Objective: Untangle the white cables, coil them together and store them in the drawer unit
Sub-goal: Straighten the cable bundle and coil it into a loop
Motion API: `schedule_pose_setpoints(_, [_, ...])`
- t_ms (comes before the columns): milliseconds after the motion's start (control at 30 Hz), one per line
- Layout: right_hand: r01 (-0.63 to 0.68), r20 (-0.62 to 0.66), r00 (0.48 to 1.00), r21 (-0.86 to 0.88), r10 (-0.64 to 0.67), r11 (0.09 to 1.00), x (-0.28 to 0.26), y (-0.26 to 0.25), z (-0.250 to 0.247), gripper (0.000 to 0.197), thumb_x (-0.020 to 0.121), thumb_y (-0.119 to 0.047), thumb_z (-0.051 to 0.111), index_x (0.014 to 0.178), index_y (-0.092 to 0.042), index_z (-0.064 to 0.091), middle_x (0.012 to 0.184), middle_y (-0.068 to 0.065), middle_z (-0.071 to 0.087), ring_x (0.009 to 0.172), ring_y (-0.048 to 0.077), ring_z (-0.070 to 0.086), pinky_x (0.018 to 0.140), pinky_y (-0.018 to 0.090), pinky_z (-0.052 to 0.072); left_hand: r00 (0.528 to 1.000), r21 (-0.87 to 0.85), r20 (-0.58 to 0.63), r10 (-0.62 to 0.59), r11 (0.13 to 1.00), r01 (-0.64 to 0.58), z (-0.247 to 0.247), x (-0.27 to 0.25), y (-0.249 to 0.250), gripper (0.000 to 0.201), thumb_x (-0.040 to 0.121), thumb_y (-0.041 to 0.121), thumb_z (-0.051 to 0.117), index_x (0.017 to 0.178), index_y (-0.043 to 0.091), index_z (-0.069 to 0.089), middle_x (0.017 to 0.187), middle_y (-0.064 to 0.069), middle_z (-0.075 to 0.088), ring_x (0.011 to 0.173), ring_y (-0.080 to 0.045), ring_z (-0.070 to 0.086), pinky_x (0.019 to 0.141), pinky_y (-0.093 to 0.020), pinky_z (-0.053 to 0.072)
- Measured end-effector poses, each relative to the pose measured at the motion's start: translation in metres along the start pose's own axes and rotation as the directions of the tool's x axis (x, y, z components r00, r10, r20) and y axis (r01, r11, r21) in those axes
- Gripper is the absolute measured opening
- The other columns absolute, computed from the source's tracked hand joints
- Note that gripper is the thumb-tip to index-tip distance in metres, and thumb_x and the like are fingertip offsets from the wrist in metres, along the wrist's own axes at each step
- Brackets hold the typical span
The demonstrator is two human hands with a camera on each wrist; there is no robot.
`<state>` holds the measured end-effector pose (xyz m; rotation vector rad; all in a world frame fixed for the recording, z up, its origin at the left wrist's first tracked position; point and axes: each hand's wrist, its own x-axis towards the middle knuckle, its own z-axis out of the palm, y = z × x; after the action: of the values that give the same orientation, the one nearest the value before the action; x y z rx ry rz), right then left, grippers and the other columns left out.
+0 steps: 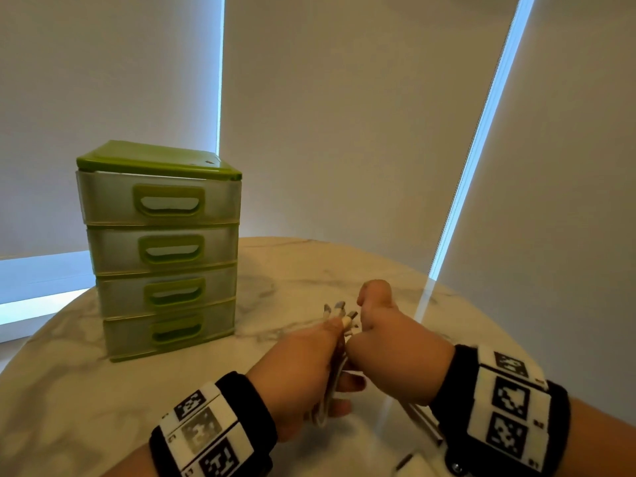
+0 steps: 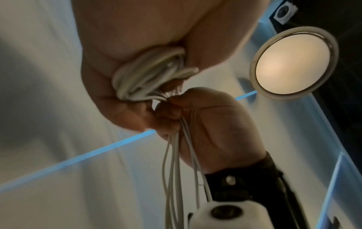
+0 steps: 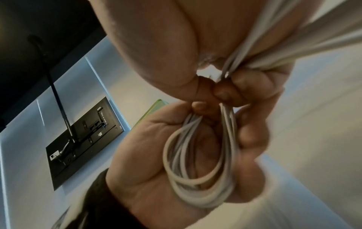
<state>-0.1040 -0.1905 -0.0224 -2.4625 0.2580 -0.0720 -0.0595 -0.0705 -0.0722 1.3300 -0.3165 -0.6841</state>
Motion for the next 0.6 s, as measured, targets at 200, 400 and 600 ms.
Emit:
schedule_pose_setpoints(200, [-0.122, 0.124, 0.99, 0.45, 0.073, 0.884, -0.003, 0.009, 0.007, 0.054, 0.084, 0.001, 0.063, 0.111, -0.03, 0.028, 0.095, 0.018, 0.063, 0.062, 0.024, 0.065, 0.059, 0.035, 0.052, 0.972, 0.414, -0.041, 0.23, 0.89, -0.193, -0.013, 0.005, 0.0, 0.039, 0.1, 0.047, 0.035, 0.084, 0.023, 0.062, 0.06, 0.005, 0.058, 0.056, -0.013, 0.047, 0.058, -0.028, 0.039])
schedule_pose_setpoints(400, [-0.519, 0.624, 0.782, 0.639, 0.013, 0.567, -0.035, 0.03, -0.017, 0.029, 0.089, -0.021, 0.063, 0.103, 0.004, 0.065, 0.07, 0.021, 0.063, 0.046, 0.027, 0.059, 0.048, 0.03, 0.05, 0.881, 0.347, -0.307, 0.36, 0.904, -0.249, -0.048, 0.031, 0.007, 0.047, 0.095, 0.056, 0.037, 0.085, 0.017, 0.061, 0.076, -0.007, 0.058, 0.07, -0.025, 0.053, 0.062, -0.037, 0.044])
schedule_pose_setpoints(600, [-0.181, 0.203, 0.977, 0.636, 0.063, 0.75, -0.02, -0.005, -0.004, 0.025, 0.1, -0.035, 0.046, 0.098, -0.014, 0.06, 0.053, 0.0, 0.039, 0.04, 0.014, 0.029, 0.044, 0.023, 0.022, 0.838, 0.118, -0.457, 0.299, 0.954, -0.276, -0.049, 0.05, 0.005, 0.038, 0.1, 0.048, 0.038, 0.103, 0.018, 0.062, 0.083, -0.003, 0.064, 0.066, -0.019, 0.05, 0.062, -0.035, 0.039])
